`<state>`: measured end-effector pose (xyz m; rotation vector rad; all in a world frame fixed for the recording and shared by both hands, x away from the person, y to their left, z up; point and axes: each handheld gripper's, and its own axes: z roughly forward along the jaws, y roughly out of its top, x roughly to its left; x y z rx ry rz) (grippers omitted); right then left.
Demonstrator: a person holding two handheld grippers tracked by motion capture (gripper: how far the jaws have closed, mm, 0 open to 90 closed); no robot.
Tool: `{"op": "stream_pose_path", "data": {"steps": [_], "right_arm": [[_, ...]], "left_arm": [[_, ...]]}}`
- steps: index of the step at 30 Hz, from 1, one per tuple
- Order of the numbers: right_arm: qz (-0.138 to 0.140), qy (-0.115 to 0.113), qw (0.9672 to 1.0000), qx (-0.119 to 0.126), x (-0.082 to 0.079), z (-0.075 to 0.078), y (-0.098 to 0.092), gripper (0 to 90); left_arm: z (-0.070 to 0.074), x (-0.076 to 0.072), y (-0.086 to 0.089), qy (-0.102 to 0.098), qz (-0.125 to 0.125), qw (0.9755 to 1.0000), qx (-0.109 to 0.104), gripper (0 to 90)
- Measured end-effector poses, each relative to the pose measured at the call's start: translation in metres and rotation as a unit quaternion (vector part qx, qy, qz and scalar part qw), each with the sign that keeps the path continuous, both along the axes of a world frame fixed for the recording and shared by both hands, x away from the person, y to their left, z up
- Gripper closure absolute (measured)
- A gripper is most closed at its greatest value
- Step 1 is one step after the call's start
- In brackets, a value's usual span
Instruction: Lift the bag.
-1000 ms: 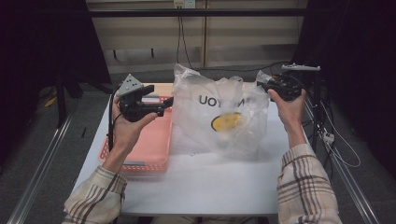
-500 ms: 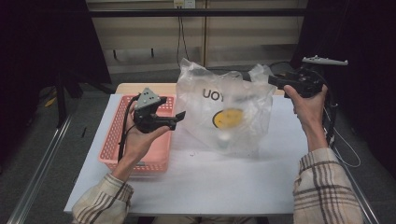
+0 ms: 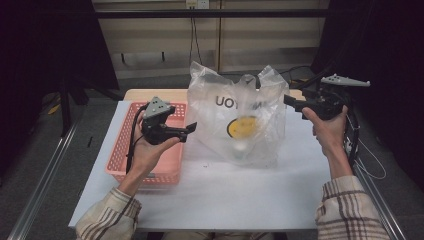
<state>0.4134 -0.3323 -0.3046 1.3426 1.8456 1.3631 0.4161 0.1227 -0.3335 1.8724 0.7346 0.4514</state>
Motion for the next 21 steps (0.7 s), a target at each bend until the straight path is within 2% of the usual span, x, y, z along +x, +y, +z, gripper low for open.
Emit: {"op": "stream_pose_path", "data": {"steps": [3,6,11,12,16,18,21], "right_arm": [[0.001,0.001,1.0,0.001,-0.008,-0.006,0.0,16.5],[-0.001,0.002,1.0,-0.005,-0.015,-0.012,0.003,16.3],[0.002,0.006,0.9999,-0.014,-0.029,-0.021,0.011,14.5],[0.003,0.009,0.9998,-0.015,-0.032,-0.023,0.013,13.7],[0.003,0.013,0.9996,-0.025,-0.043,-0.029,0.019,12.5],[0.001,0.014,0.9995,-0.03,-0.049,-0.033,0.022,12.5],[0.005,0.018,0.9991,-0.037,-0.058,-0.039,0.029,12.7]], "left_arm": [[-0.001,-0.002,0.005,-0.001,0.004,1.0,0.004,7.6],[-0.001,-0.004,0.011,0.016,0.005,0.9998,-0.006,7.2],[-0.003,-0.014,0.017,0.018,0.016,0.9997,0.003,7.1],[-0.004,-0.015,0.018,0.016,0.014,0.9997,0.01,6.6],[-0.009,-0.025,0.022,0.019,0.008,0.9997,0.015,5.1],[-0.013,-0.033,0.024,0.006,0.006,0.9997,0.022,4.6],[-0.018,-0.042,0.027,0.011,-0.006,0.9997,0.023,4.3]]}}
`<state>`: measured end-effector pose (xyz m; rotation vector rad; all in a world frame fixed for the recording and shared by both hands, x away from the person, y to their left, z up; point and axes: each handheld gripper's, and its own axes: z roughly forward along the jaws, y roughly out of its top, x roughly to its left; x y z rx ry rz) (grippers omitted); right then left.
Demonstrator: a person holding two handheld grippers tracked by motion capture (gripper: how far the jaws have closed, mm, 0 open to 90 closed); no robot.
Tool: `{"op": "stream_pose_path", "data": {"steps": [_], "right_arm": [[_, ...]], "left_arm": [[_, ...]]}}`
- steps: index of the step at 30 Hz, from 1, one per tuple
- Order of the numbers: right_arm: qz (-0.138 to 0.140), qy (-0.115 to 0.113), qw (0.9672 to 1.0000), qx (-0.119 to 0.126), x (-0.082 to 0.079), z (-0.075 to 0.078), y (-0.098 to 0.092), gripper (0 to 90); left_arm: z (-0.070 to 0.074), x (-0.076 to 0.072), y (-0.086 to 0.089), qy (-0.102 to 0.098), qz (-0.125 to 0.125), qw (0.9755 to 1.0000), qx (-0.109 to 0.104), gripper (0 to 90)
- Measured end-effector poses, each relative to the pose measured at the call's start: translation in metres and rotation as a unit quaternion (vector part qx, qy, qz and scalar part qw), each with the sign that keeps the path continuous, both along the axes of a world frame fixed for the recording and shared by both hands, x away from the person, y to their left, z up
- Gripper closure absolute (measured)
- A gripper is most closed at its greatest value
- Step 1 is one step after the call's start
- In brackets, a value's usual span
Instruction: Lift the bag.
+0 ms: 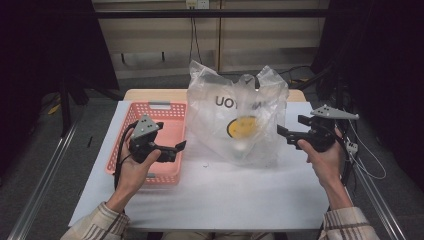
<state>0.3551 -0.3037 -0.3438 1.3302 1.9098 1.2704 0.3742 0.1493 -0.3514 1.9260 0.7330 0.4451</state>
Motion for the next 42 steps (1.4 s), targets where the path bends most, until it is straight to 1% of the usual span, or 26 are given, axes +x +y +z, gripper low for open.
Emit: {"op": "stream_pose_path", "data": {"steps": [2,3,4,6,7,9,11,13,16,17,19,20,21,22,24,26,27,28,29,30,31,32,34,37,40,42], "right_arm": [[0.005,0.005,0.9999,-0.014,-0.005,-0.004,0.004,12.6],[0.005,0.008,0.9995,-0.029,-0.008,-0.006,0.007,12.2],[0.005,0.013,0.9993,-0.034,-0.011,-0.008,0.009,11.8],[0.008,0.016,0.9992,-0.036,-0.016,-0.01,0.011,11.7],[0.01,0.015,0.9991,-0.037,-0.019,-0.012,0.011,11.5],[0.012,0.014,0.9992,-0.036,-0.025,-0.015,0.013,11.3],[0.009,0.017,0.999,-0.039,-0.031,-0.019,0.015,10.1],[0.005,0.017,0.9991,-0.038,-0.035,-0.024,0.017,8.9],[0.0,0.024,0.9993,-0.029,-0.044,-0.038,0.02,10.8],[0.002,0.029,0.9992,-0.029,-0.046,-0.042,0.022,10.7],[0.003,0.034,0.9989,-0.032,-0.051,-0.049,0.026,11.5],[0.004,0.033,0.999,-0.03,-0.052,-0.05,0.027,11.4],[0.005,0.035,0.999,-0.029,-0.055,-0.052,0.029,11.4],[0.004,0.03,0.999,-0.034,-0.058,-0.052,0.03,11.5],[0.006,0.022,0.9991,-0.035,-0.064,-0.052,0.032,13.4],[0.009,0.024,0.9993,-0.029,-0.068,-0.055,0.033,13.2],[0.008,0.026,0.9991,-0.033,-0.072,-0.058,0.033,13.5],[0.008,0.027,0.999,-0.035,-0.075,-0.061,0.033,13.6],[0.008,0.029,0.999,-0.033,-0.077,-0.063,0.032,13.6],[0.006,0.032,0.999,-0.03,-0.08,-0.066,0.031,13.6],[0.006,0.034,0.999,-0.027,-0.082,-0.068,0.029,13.7],[0.003,0.035,0.999,-0.027,-0.084,-0.07,0.028,13.6],[-0.003,0.036,0.999,-0.024,-0.089,-0.074,0.026,13.6],[-0.002,0.04,0.9989,-0.023,-0.091,-0.08,0.026,13.3],[0.001,0.042,0.9989,-0.022,-0.091,-0.081,0.028,13.2],[0.004,0.034,0.9991,-0.024,-0.09,-0.08,0.029,13.2]], "left_arm": [[-0.003,-0.006,0.002,0.005,-0.001,0.9999,0.011,4.3],[-0.004,-0.009,0.003,0.009,-0.004,0.9997,0.021,4.3],[-0.005,-0.012,0.004,0.011,-0.004,0.9997,0.022,4.3],[-0.006,-0.017,0.006,0.011,-0.003,0.9998,0.019,4.4],[-0.007,-0.02,0.007,0.011,-0.004,0.9997,0.022,4.4],[-0.008,-0.026,0.01,0.012,-0.002,0.9998,0.019,4.6],[-0.011,-0.031,0.013,0.013,0.002,0.9997,0.019,4.6],[-0.015,-0.036,0.018,0.012,0.018,0.9997,0.013,4.8],[-0.025,-0.039,0.028,0.02,0.034,0.9992,0.002,4.8],[-0.026,-0.04,0.029,0.02,0.035,0.9992,0.0,4.8],[-0.03,-0.043,0.031,0.025,0.036,0.999,0.004,4.8],[-0.031,-0.047,0.032,0.024,0.033,0.9991,0.003,4.8],[-0.032,-0.051,0.032,0.024,0.029,0.9992,0.008,4.8],[-0.033,-0.054,0.032,0.024,0.026,0.9993,0.01,4.8],[-0.035,-0.06,0.033,0.021,0.026,0.9993,0.015,4.8],[-0.04,-0.065,0.036,0.02,0.031,0.9992,0.015,4.9],[-0.042,-0.066,0.038,0.025,0.033,0.999,0.015,4.9],[-0.043,-0.067,0.039,0.027,0.038,0.9988,0.012,5.0],[-0.044,-0.068,0.041,0.025,0.043,0.9987,0.014,5.2],[-0.046,-0.07,0.041,0.028,0.052,0.9982,0.009,5.8],[-0.046,-0.071,0.042,0.03,0.055,0.998,0.009,6.5],[-0.046,-0.072,0.041,0.032,0.056,0.9979,0.003,6.6],[-0.047,-0.075,0.04,0.016,0.055,0.9983,0.01,6.7],[-0.052,-0.077,0.04,0.023,0.05,0.9984,0.007,6.7],[-0.055,-0.077,0.043,0.025,0.057,0.998,0.007,6.7],[-0.057,-0.077,0.044,0.028,0.059,0.9979,0.002,6.6]]}}
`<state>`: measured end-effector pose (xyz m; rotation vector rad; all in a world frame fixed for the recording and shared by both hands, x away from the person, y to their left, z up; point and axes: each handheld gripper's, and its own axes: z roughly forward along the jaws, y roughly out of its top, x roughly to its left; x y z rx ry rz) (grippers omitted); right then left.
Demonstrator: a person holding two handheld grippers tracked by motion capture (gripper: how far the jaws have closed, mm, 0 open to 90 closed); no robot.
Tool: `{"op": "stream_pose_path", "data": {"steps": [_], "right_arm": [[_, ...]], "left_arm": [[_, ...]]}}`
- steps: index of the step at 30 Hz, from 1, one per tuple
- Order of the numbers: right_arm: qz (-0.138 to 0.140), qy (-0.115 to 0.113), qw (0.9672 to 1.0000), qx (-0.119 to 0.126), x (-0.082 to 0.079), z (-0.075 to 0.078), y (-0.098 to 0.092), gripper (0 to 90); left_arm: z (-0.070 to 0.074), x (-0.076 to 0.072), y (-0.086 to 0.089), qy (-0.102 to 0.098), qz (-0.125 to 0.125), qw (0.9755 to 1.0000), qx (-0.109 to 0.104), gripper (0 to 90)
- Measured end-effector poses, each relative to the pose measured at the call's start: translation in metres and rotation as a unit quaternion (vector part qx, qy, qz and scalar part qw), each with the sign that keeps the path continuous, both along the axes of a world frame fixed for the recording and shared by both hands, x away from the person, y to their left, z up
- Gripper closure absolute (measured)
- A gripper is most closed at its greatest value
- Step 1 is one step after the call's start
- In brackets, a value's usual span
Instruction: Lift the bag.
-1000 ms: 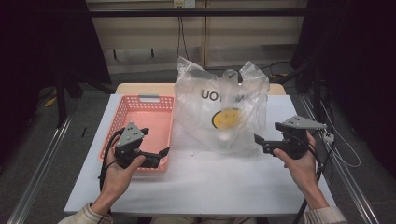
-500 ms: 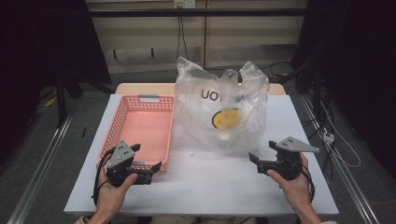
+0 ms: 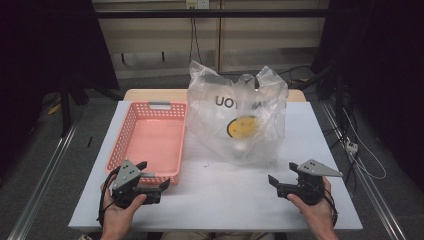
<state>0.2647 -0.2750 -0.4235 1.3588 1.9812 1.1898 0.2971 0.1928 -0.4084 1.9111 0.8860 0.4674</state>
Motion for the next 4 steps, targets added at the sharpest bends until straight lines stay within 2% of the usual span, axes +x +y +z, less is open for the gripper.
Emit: {"op": "stream_pose_path", "data": {"steps": [2,4], "right_arm": [[-0.001,-0.003,1.0,0.002,0.0004,0.0007,-0.0002,12.8],[0.001,0.003,1.0,0.002,0.0011,-0.0007,-0.0001,12.3]], "left_arm": [[-0.0013,-0.0002,0.0003,-0.001,-0.001,1.0,0.002,6.6],[-0.0023,0.0004,0.0006,0.002,0.0,1.0,-0.003,6.6]]}}
